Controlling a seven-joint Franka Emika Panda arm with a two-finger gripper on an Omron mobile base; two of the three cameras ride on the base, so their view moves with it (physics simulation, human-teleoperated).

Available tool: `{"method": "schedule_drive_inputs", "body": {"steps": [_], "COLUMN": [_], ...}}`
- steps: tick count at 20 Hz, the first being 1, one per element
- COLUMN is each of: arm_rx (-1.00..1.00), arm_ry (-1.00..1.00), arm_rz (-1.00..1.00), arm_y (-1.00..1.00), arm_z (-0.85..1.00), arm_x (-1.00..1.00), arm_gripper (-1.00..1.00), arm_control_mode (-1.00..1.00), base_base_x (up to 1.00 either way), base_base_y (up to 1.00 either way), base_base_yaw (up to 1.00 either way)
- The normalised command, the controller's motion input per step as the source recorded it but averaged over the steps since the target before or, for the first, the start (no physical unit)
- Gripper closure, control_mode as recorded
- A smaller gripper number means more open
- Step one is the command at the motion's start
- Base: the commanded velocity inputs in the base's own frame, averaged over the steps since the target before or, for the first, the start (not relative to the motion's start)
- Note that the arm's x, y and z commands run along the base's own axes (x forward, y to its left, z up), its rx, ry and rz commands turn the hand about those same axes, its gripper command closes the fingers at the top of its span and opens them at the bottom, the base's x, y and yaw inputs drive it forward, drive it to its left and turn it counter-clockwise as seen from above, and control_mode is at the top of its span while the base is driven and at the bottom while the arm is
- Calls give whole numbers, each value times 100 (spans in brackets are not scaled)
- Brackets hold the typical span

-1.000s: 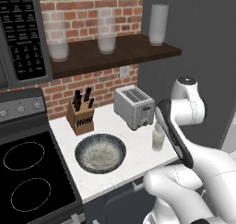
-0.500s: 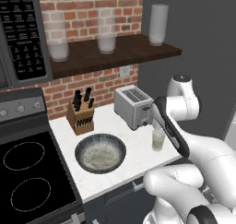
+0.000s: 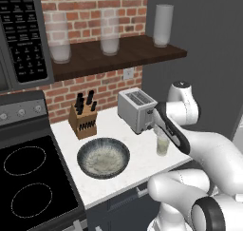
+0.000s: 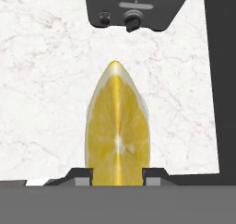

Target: Grab a lemon wedge from the fridge and one ice cube from the ice bowl, and put them in the glass of lemonade.

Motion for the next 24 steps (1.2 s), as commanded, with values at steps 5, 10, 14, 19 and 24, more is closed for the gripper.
{"method": "schedule_drive_inputs", "body": {"steps": [5, 10, 14, 19, 24], "arm_rx": [0, 0, 0, 0, 0], "arm_ry": [-4, 1, 1, 3, 0], "arm_rz": [0, 0, 0, 0, 0], "arm_y": [0, 0, 0, 0, 0], "arm_z": [-41, 0, 0, 0, -2], "arm_x": [5, 15, 10, 24, 8], "arm_gripper": [100, 100, 100, 100, 100], "arm_control_mode": [-100, -100, -100, -100, -100], "base_base_x": [0, 0, 0, 0, 0], "base_base_y": [0, 0, 0, 0, 0], "base_base_yaw": [0, 0, 0, 0, 0]}}
